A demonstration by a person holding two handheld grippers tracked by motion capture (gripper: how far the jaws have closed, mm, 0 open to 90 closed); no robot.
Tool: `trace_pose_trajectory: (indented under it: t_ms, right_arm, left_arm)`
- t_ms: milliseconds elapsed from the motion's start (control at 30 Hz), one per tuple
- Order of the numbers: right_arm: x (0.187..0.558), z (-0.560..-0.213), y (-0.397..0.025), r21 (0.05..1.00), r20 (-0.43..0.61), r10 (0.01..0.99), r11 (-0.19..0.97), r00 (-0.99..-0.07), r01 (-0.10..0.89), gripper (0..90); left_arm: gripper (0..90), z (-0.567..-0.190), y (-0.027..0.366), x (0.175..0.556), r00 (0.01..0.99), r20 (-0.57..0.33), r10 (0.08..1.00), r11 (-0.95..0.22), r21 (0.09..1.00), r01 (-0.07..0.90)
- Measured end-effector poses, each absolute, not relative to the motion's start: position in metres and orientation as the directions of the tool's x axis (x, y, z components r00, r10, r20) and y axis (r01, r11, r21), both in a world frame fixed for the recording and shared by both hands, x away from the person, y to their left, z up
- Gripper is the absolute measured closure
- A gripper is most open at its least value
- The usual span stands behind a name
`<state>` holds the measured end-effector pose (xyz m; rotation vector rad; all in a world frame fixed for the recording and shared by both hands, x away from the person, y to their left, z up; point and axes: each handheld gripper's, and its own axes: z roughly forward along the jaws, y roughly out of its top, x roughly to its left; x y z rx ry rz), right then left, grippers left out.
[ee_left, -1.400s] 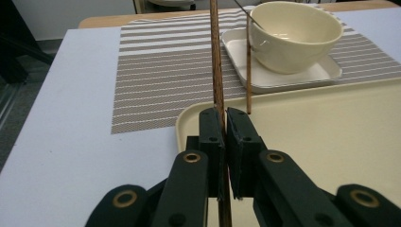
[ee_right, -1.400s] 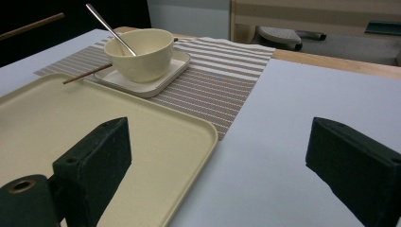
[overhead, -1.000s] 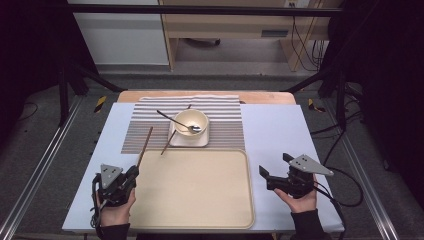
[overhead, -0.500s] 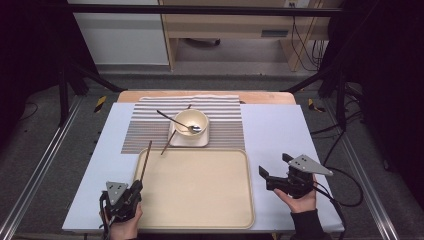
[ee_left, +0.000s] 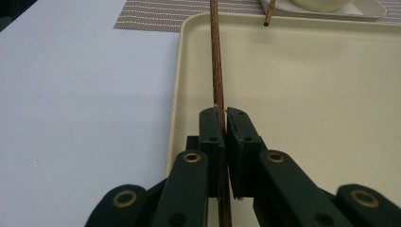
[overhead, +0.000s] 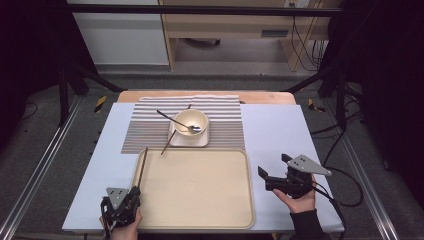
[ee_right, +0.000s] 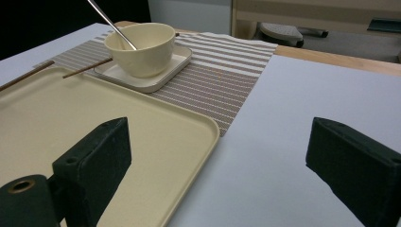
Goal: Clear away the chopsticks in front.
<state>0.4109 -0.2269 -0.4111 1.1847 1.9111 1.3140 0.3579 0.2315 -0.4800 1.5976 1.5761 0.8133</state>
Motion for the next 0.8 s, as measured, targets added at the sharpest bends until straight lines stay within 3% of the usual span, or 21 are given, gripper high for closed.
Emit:
trace_pose_trajectory:
  t_ms: [800]
  right_arm:
    - [0.4116,-0.4124,-0.2258,0.918,0.046,0.878,0.151,-0.477,0.366,7.9]
  left_arm:
    - [80.5,-0.4878,0.233,0.3649,0.05,-0.045,0.998,0.007,0.809,0.587]
